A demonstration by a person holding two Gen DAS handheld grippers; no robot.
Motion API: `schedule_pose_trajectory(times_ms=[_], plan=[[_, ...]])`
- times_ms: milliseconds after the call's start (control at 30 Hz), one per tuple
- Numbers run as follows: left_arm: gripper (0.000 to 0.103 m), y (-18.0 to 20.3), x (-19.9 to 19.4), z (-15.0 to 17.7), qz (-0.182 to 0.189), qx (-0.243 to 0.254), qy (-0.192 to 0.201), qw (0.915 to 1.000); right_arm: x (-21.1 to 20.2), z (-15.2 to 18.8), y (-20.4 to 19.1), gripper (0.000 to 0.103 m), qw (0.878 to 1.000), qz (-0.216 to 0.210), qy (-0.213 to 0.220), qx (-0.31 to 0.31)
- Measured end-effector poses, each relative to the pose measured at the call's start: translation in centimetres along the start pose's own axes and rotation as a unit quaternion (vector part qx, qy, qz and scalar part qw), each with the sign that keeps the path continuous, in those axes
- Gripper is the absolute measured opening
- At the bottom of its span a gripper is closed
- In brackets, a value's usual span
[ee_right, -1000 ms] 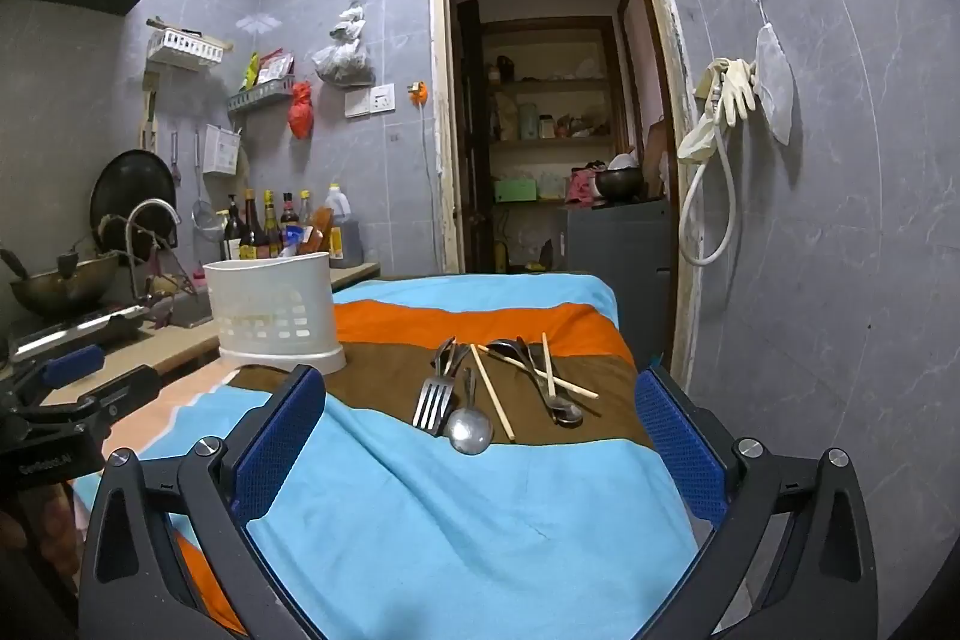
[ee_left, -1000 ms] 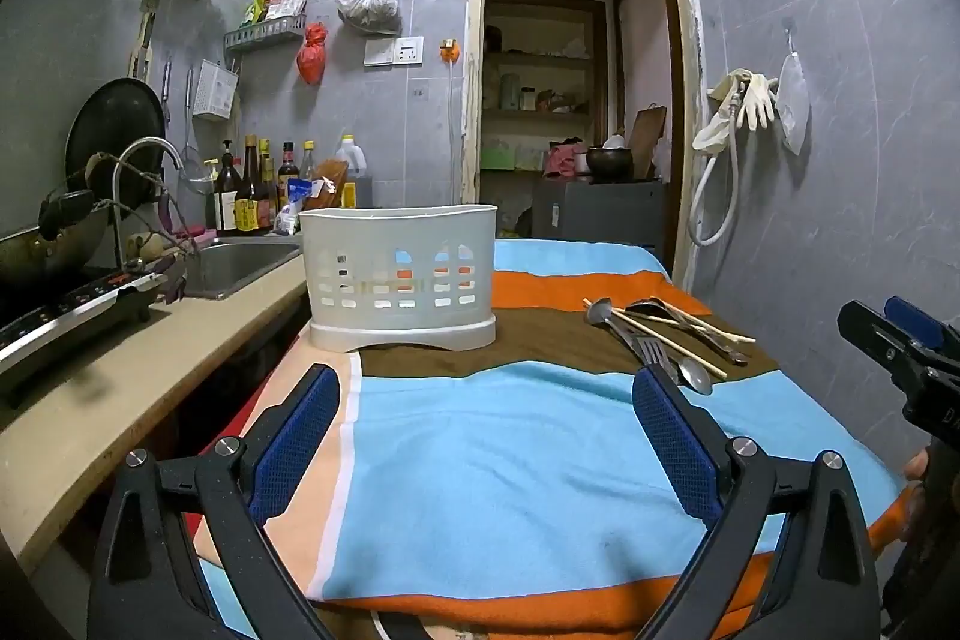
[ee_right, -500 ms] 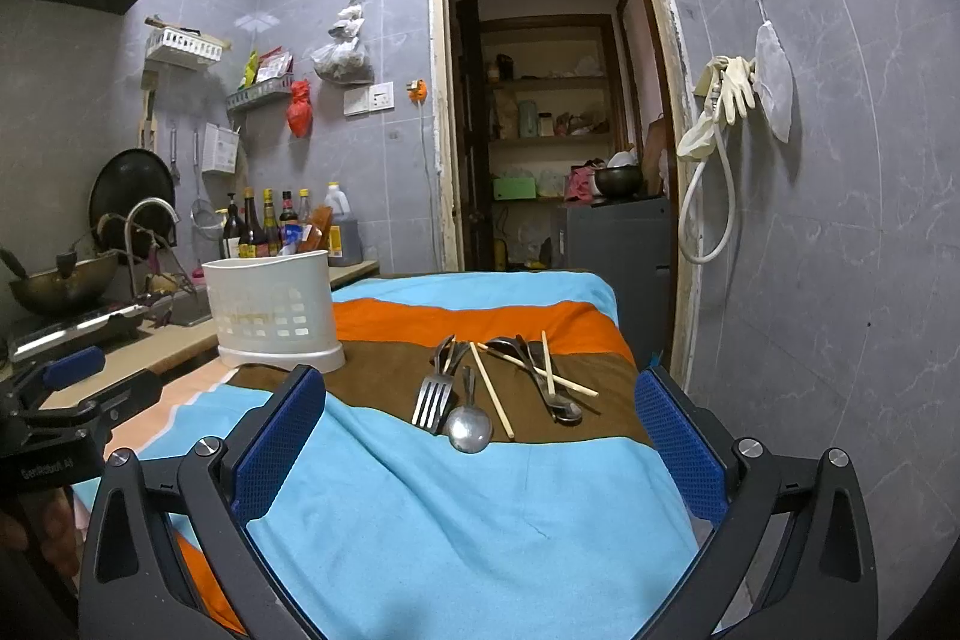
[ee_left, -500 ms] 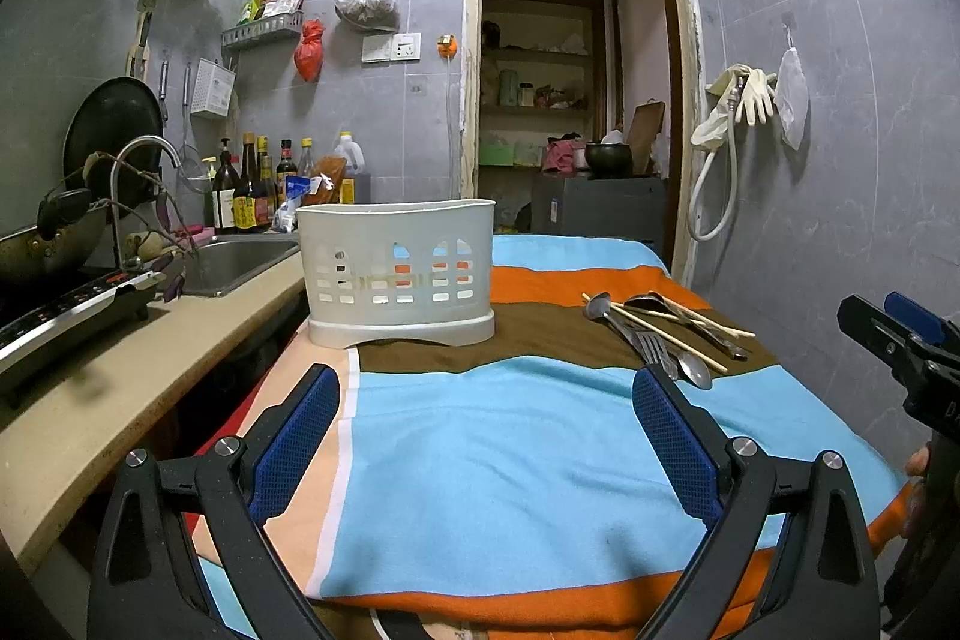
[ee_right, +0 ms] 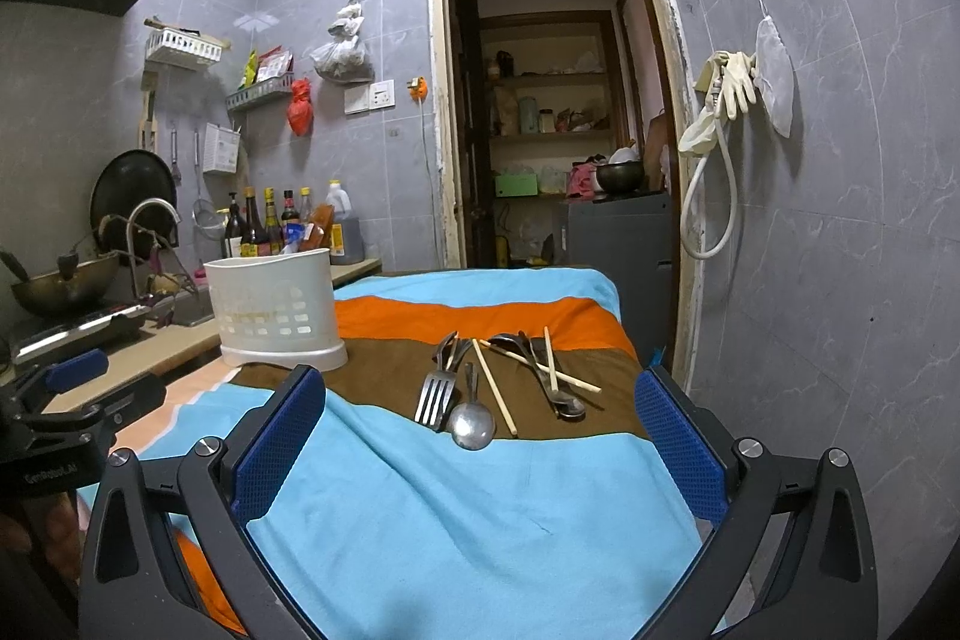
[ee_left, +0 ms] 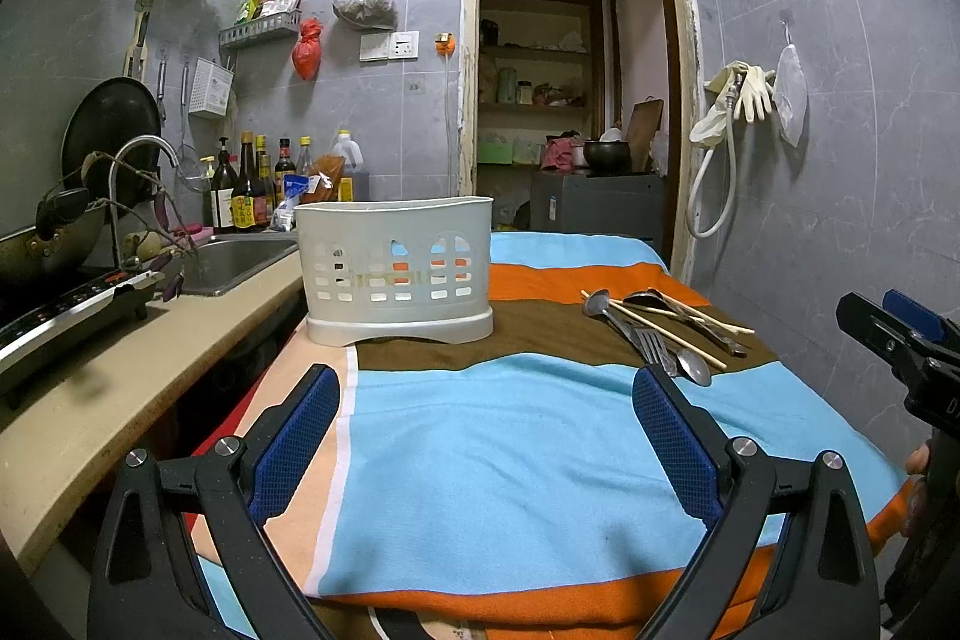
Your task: Organize utensils
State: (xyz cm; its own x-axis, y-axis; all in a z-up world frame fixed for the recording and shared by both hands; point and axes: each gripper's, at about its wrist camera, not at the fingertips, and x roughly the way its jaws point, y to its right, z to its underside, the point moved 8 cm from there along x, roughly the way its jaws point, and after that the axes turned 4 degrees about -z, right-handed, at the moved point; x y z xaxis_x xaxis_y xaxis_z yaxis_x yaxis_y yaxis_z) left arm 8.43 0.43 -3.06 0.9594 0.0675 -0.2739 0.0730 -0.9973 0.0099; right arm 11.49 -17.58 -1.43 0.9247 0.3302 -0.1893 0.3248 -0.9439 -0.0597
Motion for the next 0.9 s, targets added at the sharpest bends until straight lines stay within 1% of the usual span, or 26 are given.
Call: schedule_pose_trajectory(times_ms=[900], plan=[[0.096,0.2,-0.24,0.09,-0.001,0.002,-0.002,1.0,0.09,0.07,-0.01,0.103,1.0,0.0,-0.002,0.001]])
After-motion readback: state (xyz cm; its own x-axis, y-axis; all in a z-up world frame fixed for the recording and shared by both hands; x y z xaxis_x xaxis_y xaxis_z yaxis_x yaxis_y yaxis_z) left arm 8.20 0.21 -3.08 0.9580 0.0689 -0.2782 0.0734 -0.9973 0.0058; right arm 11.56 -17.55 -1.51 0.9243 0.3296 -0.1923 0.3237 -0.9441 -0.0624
